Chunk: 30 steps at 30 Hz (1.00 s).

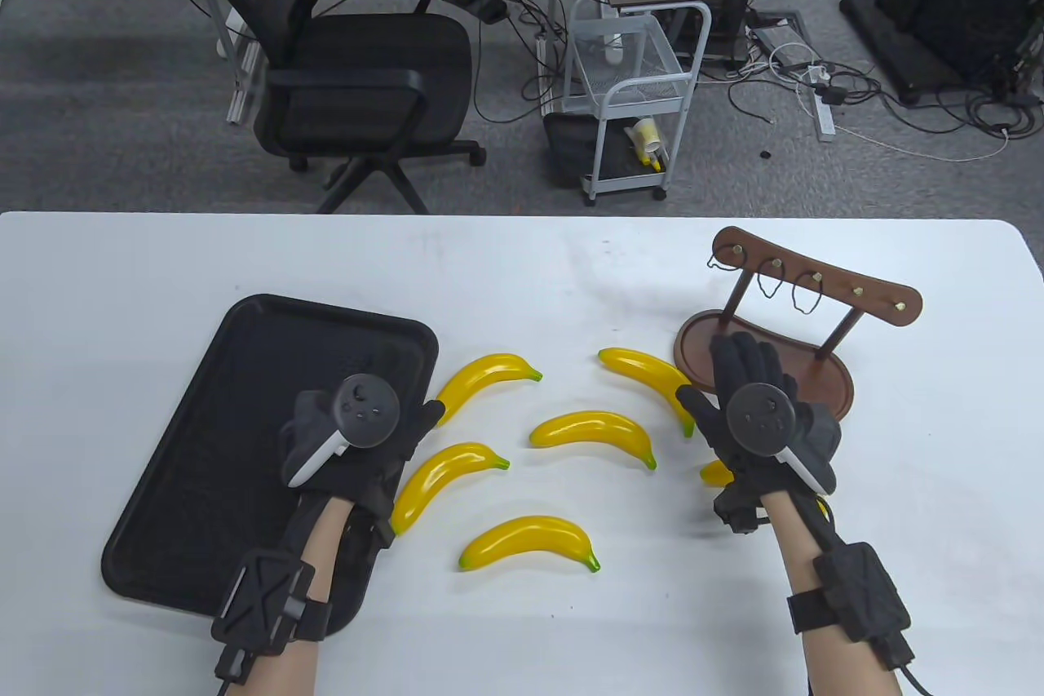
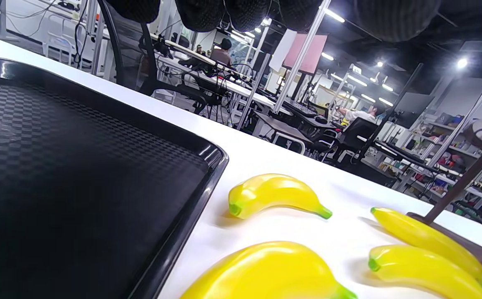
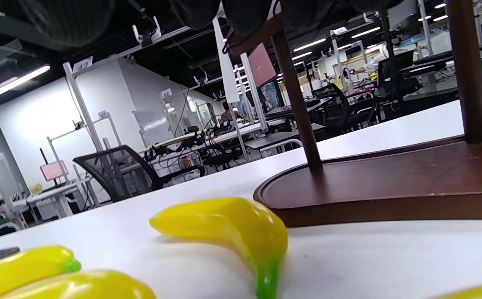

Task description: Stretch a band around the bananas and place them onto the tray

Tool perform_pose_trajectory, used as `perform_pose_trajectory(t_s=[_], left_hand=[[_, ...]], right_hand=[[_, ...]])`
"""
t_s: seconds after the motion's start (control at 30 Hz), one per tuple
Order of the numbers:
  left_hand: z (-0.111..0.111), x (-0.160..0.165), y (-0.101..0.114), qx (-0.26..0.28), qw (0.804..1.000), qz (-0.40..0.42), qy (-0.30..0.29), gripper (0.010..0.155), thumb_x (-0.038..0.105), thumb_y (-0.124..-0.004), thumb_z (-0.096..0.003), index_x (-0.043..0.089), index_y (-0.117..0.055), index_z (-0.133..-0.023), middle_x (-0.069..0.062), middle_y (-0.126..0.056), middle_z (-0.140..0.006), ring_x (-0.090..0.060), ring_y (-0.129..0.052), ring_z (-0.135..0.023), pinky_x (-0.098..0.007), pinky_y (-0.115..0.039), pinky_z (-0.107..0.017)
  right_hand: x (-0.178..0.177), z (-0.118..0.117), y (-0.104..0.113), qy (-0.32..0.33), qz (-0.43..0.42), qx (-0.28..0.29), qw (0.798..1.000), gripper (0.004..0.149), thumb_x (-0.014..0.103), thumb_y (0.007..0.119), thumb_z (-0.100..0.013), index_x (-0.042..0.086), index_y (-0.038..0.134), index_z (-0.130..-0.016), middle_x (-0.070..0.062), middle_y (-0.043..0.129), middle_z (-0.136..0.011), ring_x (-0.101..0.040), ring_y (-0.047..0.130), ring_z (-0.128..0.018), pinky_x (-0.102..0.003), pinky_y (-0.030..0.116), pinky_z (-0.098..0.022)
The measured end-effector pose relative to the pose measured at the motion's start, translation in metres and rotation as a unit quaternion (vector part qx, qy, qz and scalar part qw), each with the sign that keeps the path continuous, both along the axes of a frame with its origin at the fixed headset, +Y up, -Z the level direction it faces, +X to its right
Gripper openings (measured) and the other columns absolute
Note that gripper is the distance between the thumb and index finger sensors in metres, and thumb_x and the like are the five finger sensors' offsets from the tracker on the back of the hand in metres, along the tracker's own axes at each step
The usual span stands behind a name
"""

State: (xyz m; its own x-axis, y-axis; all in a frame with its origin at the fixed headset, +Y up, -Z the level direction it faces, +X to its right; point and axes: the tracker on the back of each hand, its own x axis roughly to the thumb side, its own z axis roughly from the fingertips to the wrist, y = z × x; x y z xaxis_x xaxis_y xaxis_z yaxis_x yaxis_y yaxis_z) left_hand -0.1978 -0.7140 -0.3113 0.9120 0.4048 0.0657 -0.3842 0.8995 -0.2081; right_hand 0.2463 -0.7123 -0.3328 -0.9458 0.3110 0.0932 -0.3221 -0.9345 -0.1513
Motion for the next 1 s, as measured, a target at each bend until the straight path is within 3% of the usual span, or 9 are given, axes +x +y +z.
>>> perform_pose_trajectory(t_s=[0.27,0.6,1.0], left_hand=[[0.001,0.004,0.014,0.013,0.995,0.102,-0.002,0.071,0.061,-0.054,-0.0573,0.033,-0.029,-0.118,-0.004,-0.025,-0.132,-0.041,-0.032,-0.123,-0.067,-0.035,-0.082],[0.001,0.017,0.008,0.034,0.986,0.163,-0.03,0.068,0.06,-0.054,-0.0597,0.033,-0.029,-0.117,-0.001,-0.028,-0.131,-0.037,-0.037,-0.124,-0.063,-0.038,-0.085],[-0.004,0.024,-0.013,0.003,0.969,0.239,-0.061,0.073,0.062,-0.057,-0.0601,0.031,-0.026,-0.118,0.0,-0.027,-0.131,-0.035,-0.038,-0.124,-0.054,-0.036,-0.089]], right_hand=[[0.017,0.002,0.008,-0.021,-0.083,-0.007,0.996,0.078,0.058,0.06,-0.057,0.013,0.035,-0.116,-0.022,0.039,-0.12,-0.054,0.042,-0.106,-0.072,0.051,-0.066],[0.042,0.002,-0.001,-0.08,-0.209,0.0,0.975,0.077,0.056,0.064,-0.056,0.012,0.04,-0.114,-0.022,0.045,-0.117,-0.053,0.053,-0.102,-0.067,0.059,-0.065],[0.07,-0.012,-0.023,-0.165,-0.383,0.014,0.909,0.075,0.051,0.07,-0.055,0.01,0.043,-0.112,-0.021,0.054,-0.113,-0.048,0.064,-0.098,-0.057,0.067,-0.064]])
